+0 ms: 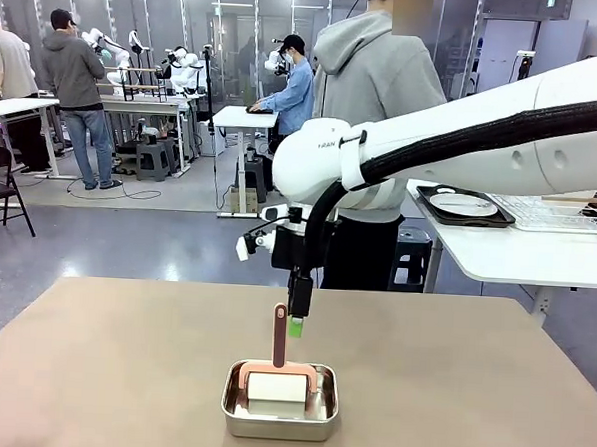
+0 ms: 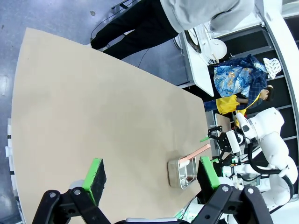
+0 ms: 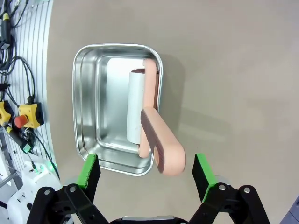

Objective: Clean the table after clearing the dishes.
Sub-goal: When the right (or left) Handle tray is removed, use the right hand (or left hand) to clean the right (or left) side of the table with the Lint Roller.

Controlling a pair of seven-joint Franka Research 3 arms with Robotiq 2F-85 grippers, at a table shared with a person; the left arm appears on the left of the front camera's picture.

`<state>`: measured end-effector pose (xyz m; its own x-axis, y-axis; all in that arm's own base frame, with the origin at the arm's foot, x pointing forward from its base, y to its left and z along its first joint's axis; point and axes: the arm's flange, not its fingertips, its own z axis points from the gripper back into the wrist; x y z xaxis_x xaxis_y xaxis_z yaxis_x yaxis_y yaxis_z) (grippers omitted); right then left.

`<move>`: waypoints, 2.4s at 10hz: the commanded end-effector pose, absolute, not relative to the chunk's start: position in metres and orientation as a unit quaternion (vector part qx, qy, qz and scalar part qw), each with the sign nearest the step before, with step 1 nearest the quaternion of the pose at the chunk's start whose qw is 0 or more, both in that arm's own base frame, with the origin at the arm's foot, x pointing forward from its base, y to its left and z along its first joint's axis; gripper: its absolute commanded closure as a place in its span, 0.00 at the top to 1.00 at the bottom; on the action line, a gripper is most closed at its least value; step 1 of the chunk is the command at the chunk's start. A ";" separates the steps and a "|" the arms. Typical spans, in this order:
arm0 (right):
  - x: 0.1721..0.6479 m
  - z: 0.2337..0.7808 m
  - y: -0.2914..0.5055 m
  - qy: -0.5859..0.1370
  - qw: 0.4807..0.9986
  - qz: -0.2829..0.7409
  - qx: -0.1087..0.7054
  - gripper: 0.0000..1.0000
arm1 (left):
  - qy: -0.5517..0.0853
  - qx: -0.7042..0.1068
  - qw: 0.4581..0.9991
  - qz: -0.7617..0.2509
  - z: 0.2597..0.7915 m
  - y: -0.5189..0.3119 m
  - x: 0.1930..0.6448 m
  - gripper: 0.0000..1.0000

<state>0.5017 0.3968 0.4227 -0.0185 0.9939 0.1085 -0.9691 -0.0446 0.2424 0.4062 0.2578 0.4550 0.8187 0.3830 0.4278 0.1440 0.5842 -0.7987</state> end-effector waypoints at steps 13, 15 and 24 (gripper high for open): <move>0.502 0.411 0.436 0.079 0.696 0.706 0.099 0.35 | -0.293 -0.451 0.840 0.068 0.458 0.260 0.407 1.00; 0.502 0.413 0.435 0.080 0.697 0.706 0.098 0.16 | -0.293 -0.451 0.840 0.068 0.458 0.260 0.407 1.00; 0.497 0.442 0.423 0.060 0.713 0.694 0.078 0.00 | -0.293 -0.451 0.840 0.068 0.458 0.260 0.407 1.00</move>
